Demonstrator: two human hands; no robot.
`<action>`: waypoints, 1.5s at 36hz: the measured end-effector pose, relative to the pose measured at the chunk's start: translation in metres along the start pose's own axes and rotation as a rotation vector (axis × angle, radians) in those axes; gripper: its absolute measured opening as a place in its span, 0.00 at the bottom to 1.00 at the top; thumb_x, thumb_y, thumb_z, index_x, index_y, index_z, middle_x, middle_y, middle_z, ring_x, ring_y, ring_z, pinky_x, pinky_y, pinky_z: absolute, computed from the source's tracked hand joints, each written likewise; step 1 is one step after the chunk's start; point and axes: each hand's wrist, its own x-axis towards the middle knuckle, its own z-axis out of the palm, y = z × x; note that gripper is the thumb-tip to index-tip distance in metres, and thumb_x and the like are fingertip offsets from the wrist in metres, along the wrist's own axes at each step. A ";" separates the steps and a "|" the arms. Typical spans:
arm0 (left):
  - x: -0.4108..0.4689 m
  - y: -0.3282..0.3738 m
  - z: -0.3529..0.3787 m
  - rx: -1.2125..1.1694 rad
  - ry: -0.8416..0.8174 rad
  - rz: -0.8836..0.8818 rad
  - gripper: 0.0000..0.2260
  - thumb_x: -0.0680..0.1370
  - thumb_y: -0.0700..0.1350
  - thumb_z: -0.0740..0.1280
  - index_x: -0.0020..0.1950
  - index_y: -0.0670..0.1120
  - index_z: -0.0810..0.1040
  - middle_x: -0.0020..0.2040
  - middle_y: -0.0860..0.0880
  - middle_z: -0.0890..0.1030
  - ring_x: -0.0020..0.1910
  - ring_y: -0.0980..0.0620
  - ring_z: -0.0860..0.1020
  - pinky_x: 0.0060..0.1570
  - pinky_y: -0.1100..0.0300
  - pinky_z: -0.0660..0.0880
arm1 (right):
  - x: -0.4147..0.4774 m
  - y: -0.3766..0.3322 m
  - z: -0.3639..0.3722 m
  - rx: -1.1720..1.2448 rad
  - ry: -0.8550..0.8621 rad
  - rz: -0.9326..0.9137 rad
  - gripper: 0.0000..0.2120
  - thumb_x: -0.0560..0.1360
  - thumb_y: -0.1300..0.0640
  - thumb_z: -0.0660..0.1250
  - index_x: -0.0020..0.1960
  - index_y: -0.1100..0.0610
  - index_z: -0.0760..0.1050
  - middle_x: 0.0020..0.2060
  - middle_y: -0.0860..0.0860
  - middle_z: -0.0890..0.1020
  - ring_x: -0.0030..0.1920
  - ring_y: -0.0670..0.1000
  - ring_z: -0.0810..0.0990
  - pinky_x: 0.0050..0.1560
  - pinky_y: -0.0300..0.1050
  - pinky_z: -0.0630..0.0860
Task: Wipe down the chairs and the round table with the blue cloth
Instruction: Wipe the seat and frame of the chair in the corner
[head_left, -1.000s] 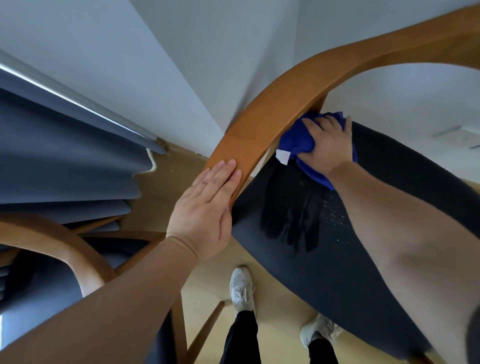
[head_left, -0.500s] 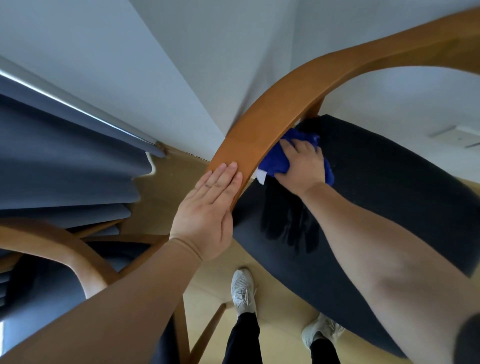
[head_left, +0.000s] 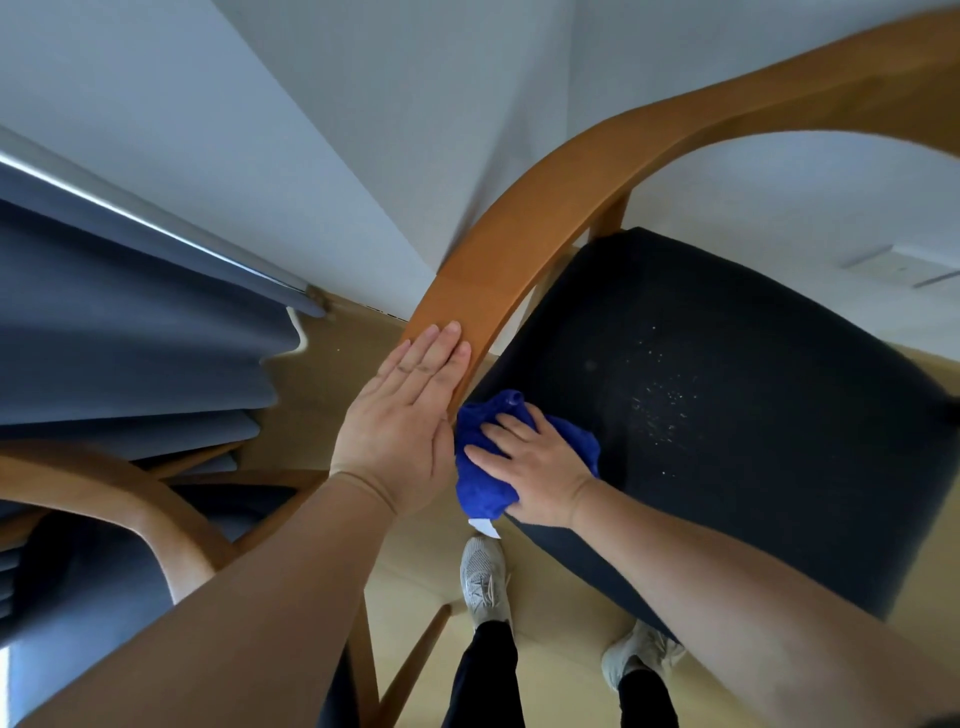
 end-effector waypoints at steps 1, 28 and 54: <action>0.000 0.000 0.000 0.004 -0.004 -0.002 0.23 0.76 0.42 0.52 0.71 0.39 0.68 0.73 0.43 0.66 0.73 0.49 0.60 0.74 0.55 0.53 | 0.000 0.003 0.000 -0.004 -0.017 -0.014 0.39 0.58 0.41 0.76 0.66 0.52 0.73 0.61 0.56 0.78 0.62 0.60 0.75 0.65 0.67 0.68; 0.000 -0.003 0.002 0.015 0.001 0.008 0.25 0.75 0.42 0.53 0.72 0.39 0.67 0.74 0.45 0.62 0.74 0.49 0.60 0.74 0.52 0.55 | -0.048 0.210 -0.100 0.244 0.346 0.921 0.35 0.67 0.53 0.73 0.72 0.52 0.67 0.62 0.60 0.76 0.62 0.64 0.73 0.61 0.61 0.72; 0.000 -0.003 0.000 0.112 -0.105 0.077 0.26 0.76 0.44 0.52 0.75 0.41 0.61 0.76 0.44 0.60 0.76 0.50 0.55 0.75 0.56 0.46 | -0.063 0.093 -0.037 0.221 0.426 0.967 0.35 0.66 0.50 0.72 0.71 0.58 0.69 0.62 0.64 0.74 0.62 0.66 0.71 0.65 0.63 0.67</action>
